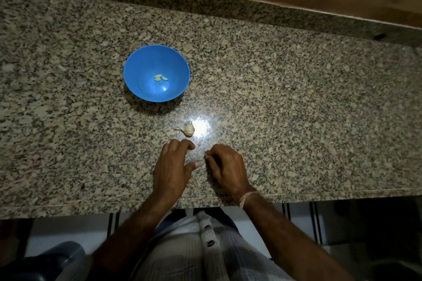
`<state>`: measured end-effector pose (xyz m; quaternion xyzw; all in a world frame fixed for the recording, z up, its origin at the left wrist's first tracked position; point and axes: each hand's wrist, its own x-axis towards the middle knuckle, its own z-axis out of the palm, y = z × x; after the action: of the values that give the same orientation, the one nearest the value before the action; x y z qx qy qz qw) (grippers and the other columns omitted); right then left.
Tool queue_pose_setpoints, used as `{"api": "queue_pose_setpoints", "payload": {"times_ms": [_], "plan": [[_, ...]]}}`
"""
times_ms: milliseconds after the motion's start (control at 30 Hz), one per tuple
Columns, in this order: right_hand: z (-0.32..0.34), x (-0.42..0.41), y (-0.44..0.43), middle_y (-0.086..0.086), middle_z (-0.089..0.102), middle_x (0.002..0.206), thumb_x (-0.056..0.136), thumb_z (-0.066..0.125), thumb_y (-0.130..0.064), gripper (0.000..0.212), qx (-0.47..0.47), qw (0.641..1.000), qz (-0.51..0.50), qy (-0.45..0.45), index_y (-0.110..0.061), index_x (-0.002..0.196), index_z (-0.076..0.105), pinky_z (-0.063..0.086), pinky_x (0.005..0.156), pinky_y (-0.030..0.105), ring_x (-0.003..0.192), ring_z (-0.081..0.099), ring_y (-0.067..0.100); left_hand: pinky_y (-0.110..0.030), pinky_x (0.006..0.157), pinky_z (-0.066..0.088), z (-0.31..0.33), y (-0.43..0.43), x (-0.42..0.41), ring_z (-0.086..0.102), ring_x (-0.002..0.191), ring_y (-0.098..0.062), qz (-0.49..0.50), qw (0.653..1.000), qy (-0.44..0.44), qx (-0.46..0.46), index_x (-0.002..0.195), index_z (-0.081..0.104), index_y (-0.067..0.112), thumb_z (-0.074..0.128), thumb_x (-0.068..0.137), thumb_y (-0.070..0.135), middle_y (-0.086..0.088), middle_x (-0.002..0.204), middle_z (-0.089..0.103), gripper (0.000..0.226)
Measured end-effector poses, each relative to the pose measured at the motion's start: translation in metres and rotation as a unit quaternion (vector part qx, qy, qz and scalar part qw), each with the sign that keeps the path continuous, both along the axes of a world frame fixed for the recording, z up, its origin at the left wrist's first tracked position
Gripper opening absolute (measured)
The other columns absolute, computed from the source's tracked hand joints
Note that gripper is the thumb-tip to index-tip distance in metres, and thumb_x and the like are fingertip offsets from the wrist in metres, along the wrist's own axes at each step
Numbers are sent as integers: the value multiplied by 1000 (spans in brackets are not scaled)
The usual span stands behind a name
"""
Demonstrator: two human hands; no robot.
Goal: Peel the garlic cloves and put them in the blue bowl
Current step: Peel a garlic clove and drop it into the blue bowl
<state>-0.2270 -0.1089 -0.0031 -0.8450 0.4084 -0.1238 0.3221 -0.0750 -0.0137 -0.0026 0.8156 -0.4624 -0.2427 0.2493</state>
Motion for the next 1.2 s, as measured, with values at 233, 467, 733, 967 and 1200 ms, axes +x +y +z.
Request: {"api": "queue_pose_setpoints", "payload": {"times_ms": [233,467,733,967,1200], "plan": [[5,6,0,0,53,72,93,63,-9,16,-57,998,11,23,-16,81,55,37,55,37,69,48,21,-33,69,45,2,-2,3,48,103,-14,-1,1000,12,5,116,56,35,86,81,36,13,106,52,47],[11,18,4,-1,59,66,91,65,-15,17,-35,996,-53,67,-18,76,56,30,53,30,59,50,20,-32,68,41,7,-6,1,49,102,-13,15,1000,20,12,112,60,35,80,88,33,15,102,55,32],[42,17,12,22,73,81,96,71,1,9,444,840,-222,-218,8,99,74,62,73,44,71,67,27,-39,59,51,18,-12,-3,64,65,-15,102,969,224,-26,79,66,25,61,103,37,5,69,69,28],[45,16,12,13,69,76,104,64,-16,32,483,831,-189,-202,17,103,67,56,59,26,60,63,13,-41,58,41,26,-9,-3,55,66,-14,22,988,146,-54,82,49,25,47,109,32,5,73,57,28],[41,19,14,-7,64,66,104,64,-25,27,181,972,-92,-119,-13,80,69,44,59,19,60,57,3,-34,66,44,39,-16,-5,61,76,-19,62,961,270,-1,91,56,17,39,112,30,-5,83,64,30]]}}
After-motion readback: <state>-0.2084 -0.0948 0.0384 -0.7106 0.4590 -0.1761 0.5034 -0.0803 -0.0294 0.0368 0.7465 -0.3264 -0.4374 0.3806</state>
